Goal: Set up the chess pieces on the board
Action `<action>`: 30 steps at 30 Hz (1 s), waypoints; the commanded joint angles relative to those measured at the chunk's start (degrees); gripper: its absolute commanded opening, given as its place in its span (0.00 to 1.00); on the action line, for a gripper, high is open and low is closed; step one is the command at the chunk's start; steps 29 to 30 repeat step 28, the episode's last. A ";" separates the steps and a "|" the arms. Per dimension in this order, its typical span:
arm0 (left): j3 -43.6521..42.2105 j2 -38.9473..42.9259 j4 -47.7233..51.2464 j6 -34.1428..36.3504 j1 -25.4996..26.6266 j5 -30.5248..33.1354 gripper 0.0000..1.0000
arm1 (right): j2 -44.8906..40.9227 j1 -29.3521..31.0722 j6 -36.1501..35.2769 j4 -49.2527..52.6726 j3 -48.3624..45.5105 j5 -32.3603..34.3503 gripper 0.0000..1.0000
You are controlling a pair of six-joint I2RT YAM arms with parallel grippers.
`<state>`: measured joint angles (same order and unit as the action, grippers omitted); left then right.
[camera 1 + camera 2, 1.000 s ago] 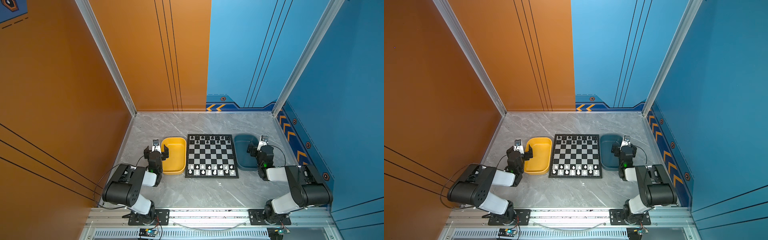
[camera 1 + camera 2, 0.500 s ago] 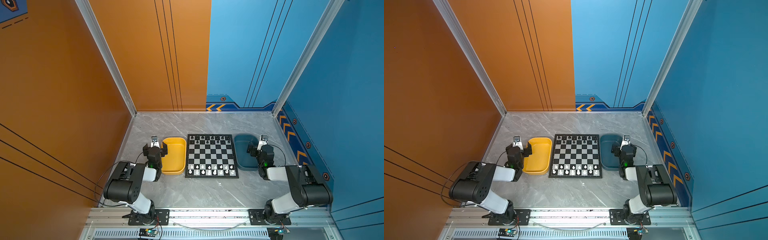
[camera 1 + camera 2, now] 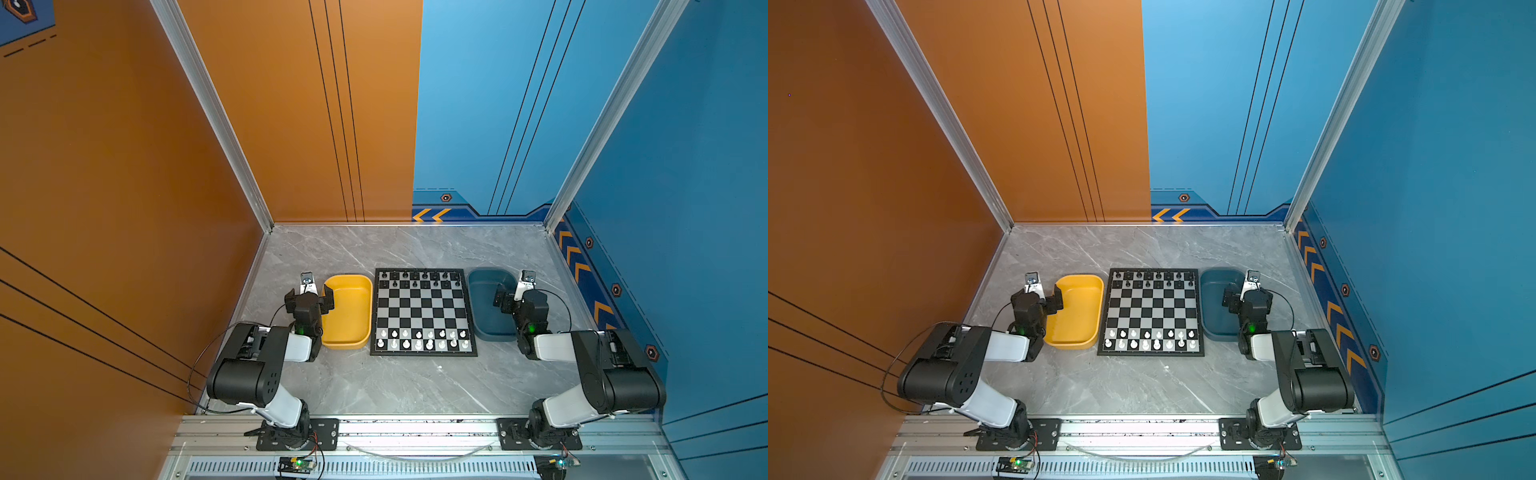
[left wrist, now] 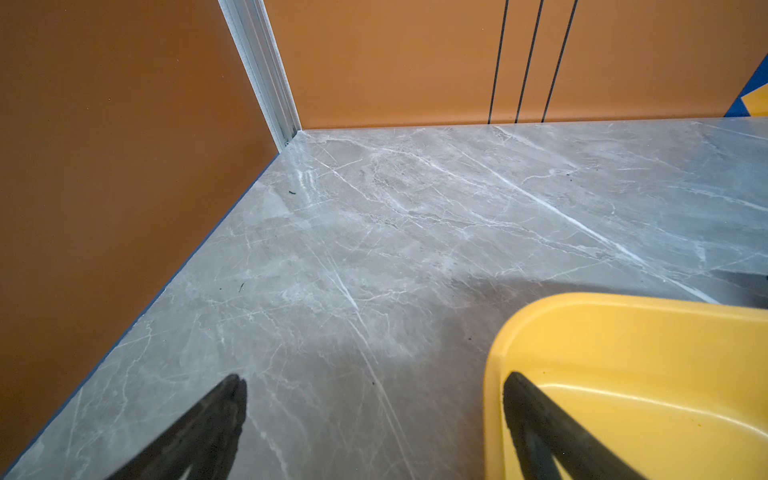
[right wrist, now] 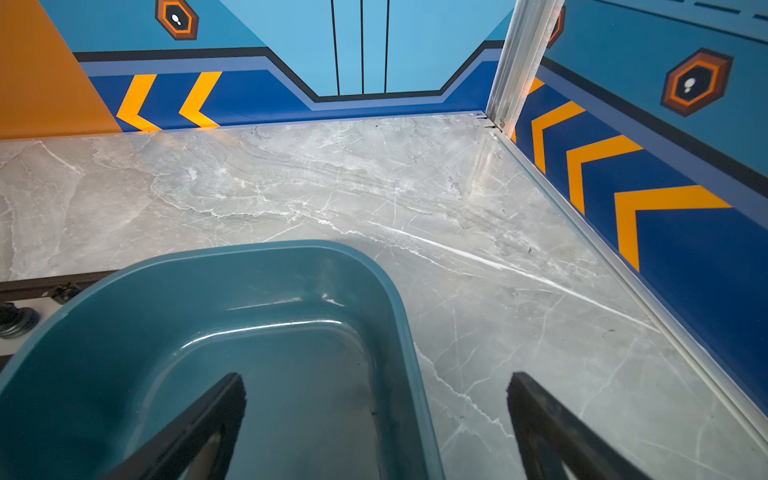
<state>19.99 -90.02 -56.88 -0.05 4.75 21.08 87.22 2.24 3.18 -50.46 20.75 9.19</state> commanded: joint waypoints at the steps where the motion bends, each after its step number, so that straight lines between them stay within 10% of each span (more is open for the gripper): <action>1: 0.83 0.42 1.95 -0.69 -0.54 -0.87 0.98 | 0.49 -0.25 0.07 1.12 1.13 -0.30 1.00; 30: 0.85 0.37 1.95 -0.71 -0.49 -0.92 0.98 | 0.51 -0.31 0.01 1.42 1.39 -0.48 1.00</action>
